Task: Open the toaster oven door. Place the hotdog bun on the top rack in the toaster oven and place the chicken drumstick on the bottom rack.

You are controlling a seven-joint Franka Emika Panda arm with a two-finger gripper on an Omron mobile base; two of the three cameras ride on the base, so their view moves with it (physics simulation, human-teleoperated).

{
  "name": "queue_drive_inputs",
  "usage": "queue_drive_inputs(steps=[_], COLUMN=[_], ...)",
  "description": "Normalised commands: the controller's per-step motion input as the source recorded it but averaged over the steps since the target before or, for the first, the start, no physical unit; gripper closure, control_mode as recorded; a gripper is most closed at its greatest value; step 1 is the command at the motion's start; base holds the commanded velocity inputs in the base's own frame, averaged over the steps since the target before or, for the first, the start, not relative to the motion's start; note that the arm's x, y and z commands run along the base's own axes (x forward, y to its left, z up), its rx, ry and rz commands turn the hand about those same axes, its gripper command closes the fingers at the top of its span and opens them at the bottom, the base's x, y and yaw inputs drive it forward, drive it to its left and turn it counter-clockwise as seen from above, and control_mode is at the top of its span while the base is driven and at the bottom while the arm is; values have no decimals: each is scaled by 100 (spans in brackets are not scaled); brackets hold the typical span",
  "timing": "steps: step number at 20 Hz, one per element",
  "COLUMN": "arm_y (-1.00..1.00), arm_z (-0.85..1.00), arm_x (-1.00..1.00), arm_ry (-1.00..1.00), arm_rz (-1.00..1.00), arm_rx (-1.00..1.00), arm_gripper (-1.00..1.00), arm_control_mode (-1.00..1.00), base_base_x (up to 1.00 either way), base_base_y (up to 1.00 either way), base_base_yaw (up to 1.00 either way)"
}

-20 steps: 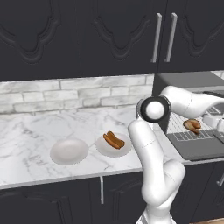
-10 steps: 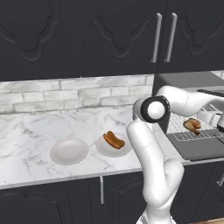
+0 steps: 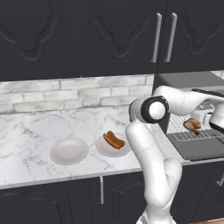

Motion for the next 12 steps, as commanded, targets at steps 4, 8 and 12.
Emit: queue_drive_inputs(steps=[4, 8, 12], arm_y=[0, 0, 0], arm_z=[-22, -20, -19], arm_x=[22, 19, 25], arm_ry=[0, 0, 0], arm_rz=[0, 0, 0], arm_rx=[-5, 0, 0], arm_gripper=[-100, -100, -100], arm_control_mode=[-100, -100, -100], base_base_x=[0, 0, 0], base_base_y=[0, 0, 0], base_base_yaw=[0, 0, 0])
